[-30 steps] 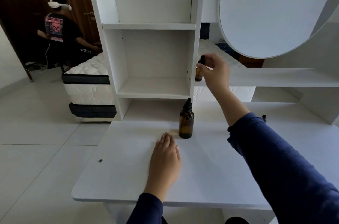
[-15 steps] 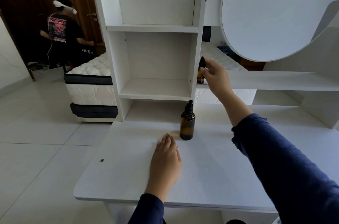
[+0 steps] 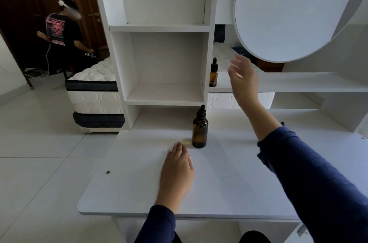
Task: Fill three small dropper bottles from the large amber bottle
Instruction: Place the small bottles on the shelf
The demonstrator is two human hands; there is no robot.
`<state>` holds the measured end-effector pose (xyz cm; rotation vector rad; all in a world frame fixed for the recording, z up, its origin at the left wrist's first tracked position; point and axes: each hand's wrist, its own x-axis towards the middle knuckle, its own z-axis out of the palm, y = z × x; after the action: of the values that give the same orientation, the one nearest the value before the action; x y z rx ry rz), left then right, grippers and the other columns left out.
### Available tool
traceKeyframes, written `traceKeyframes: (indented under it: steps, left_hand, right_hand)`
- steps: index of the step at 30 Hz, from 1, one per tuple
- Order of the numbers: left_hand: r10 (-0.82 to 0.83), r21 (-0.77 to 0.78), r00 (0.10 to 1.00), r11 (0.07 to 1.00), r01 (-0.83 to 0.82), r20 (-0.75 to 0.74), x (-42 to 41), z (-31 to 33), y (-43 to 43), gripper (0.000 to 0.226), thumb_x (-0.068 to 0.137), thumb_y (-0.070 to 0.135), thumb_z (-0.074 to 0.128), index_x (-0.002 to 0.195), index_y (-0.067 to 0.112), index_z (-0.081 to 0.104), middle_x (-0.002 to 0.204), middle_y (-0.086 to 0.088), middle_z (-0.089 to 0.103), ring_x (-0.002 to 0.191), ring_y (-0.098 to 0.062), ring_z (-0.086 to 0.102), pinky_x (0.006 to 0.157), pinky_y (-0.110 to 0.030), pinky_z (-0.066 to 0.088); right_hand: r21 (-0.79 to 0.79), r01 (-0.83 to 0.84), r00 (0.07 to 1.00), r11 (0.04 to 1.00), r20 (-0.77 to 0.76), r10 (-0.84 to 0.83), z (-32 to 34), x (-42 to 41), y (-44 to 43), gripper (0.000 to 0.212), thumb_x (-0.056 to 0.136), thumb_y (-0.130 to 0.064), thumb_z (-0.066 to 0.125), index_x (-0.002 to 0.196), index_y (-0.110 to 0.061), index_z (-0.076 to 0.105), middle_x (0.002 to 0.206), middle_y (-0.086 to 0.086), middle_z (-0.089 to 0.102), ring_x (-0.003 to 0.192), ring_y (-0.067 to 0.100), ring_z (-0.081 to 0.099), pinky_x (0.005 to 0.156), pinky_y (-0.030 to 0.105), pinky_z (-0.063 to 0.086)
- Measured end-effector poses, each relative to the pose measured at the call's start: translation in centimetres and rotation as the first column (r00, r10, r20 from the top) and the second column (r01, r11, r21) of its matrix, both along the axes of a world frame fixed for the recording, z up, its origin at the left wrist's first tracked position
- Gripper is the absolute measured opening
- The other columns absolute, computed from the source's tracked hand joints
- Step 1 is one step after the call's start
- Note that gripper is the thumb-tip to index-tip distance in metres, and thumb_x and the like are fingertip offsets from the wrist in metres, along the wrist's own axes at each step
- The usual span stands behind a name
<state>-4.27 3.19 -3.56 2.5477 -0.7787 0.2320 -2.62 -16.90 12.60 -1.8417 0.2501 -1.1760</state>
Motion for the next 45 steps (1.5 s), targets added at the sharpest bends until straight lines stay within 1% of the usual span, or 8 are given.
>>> traceKeyframes:
  steps: [5, 8, 14, 19, 23, 30, 36, 45]
  left_hand:
    - [-0.023, 0.011, 0.999, 1.0, 0.023, -0.045, 0.1, -0.1, 0.2, 0.048, 0.102, 0.025, 0.018, 0.147, 0.008, 0.019, 0.158, -0.007, 0.014, 0.146, -0.015, 0.008, 0.112, -0.022, -0.005]
    - [-0.03, 0.014, 0.998, 0.999, 0.03, -0.058, 0.1, 0.0, 0.3, 0.048, 0.103, 0.025, 0.018, 0.148, 0.008, 0.018, 0.158, -0.006, 0.014, 0.146, -0.014, 0.008, 0.113, -0.023, -0.004]
    - [-0.028, 0.009, 0.997, 1.0, 0.028, -0.072, -0.3, 0.1, 0.2, 0.048, 0.103, 0.024, 0.02, 0.147, 0.008, 0.02, 0.158, -0.006, 0.014, 0.146, -0.015, 0.009, 0.113, -0.022, -0.003]
    - [-0.027, 0.008, 0.995, 1.0, 0.028, -0.094, -0.6, 0.5, 0.1, 0.048, 0.103, 0.025, 0.019, 0.147, 0.008, 0.018, 0.158, -0.006, 0.014, 0.146, -0.015, 0.008, 0.115, -0.024, -0.001]
    - [-0.027, 0.023, 0.995, 0.999, 0.029, -0.092, -0.6, 0.6, 0.1, 0.048, 0.103, 0.024, 0.019, 0.147, 0.006, 0.018, 0.158, -0.007, 0.014, 0.147, -0.015, 0.008, 0.115, -0.024, -0.003]
    - [-0.022, 0.0, 0.995, 1.0, 0.023, -0.1, -0.7, 0.4, 0.2, 0.048, 0.103, 0.024, 0.019, 0.147, 0.006, 0.017, 0.158, -0.006, 0.013, 0.147, -0.015, 0.008, 0.113, -0.022, -0.003]
    - [-0.017, -0.023, 0.996, 1.0, 0.015, -0.085, -0.8, 0.6, 0.1, 0.048, 0.103, 0.025, 0.02, 0.148, 0.008, 0.018, 0.158, -0.005, 0.013, 0.146, -0.015, 0.008, 0.11, -0.019, -0.005]
    - [-0.001, -0.013, 0.998, 1.0, 0.0, -0.065, -0.8, 0.7, 0.2, 0.049, 0.103, 0.025, 0.02, 0.148, 0.008, 0.017, 0.159, -0.005, 0.011, 0.147, -0.015, 0.007, 0.109, -0.018, -0.006]
  right_hand:
    - [-0.059, 0.189, 0.982, 0.98, -0.013, -0.19, -2.5, -4.8, -2.9, 0.02, 0.089, -0.004, 0.051, 0.107, -0.007, 0.058, 0.101, 0.004, 0.065, 0.089, 0.011, 0.059, 0.076, 0.014, 0.049]
    - [-0.175, 0.204, 0.94, 0.963, -0.24, -0.242, -4.0, -7.4, -5.2, 0.018, 0.086, -0.002, 0.051, 0.1, -0.006, 0.063, 0.096, 0.007, 0.067, 0.086, 0.015, 0.06, 0.077, 0.02, 0.046]
    - [-0.4, 0.101, 0.673, 0.911, -0.646, -0.359, -5.1, -10.0, -7.5, 0.023, 0.082, 0.0, 0.049, 0.097, -0.006, 0.066, 0.1, 0.012, 0.063, 0.082, 0.026, 0.06, 0.076, 0.035, 0.055]
    - [-0.448, 0.033, 0.596, 0.893, -0.709, -0.378, -5.5, -9.8, -7.7, 0.022, 0.082, -0.003, 0.054, 0.101, -0.005, 0.063, 0.103, 0.012, 0.059, 0.086, 0.028, 0.061, 0.079, 0.04, 0.056]
    - [-0.473, 0.004, 0.571, 0.881, -0.722, -0.391, -5.7, -9.4, -7.5, 0.018, 0.078, 0.005, 0.051, 0.083, -0.005, 0.065, 0.1, 0.015, 0.061, 0.08, 0.029, 0.06, 0.073, 0.037, 0.056]
    - [-0.433, 0.072, 0.707, 0.898, -0.613, -0.352, -3.4, -9.0, -6.7, 0.013, 0.082, -0.004, 0.058, 0.086, -0.006, 0.07, 0.093, 0.009, 0.068, 0.081, 0.022, 0.061, 0.073, 0.031, 0.053]
    - [-0.276, 0.197, 0.927, 0.941, -0.26, -0.27, 2.1, -7.1, -4.6, 0.011, 0.077, -0.009, 0.068, 0.088, -0.007, 0.068, 0.079, 0.005, 0.067, 0.072, 0.014, 0.063, 0.065, 0.014, 0.048]
    - [-0.223, 0.169, 0.977, 0.96, -0.093, -0.193, 3.5, -1.5, -1.9, 0.009, 0.081, -0.008, 0.065, 0.089, -0.006, 0.068, 0.086, 0.006, 0.069, 0.076, 0.012, 0.061, 0.063, 0.005, 0.041]
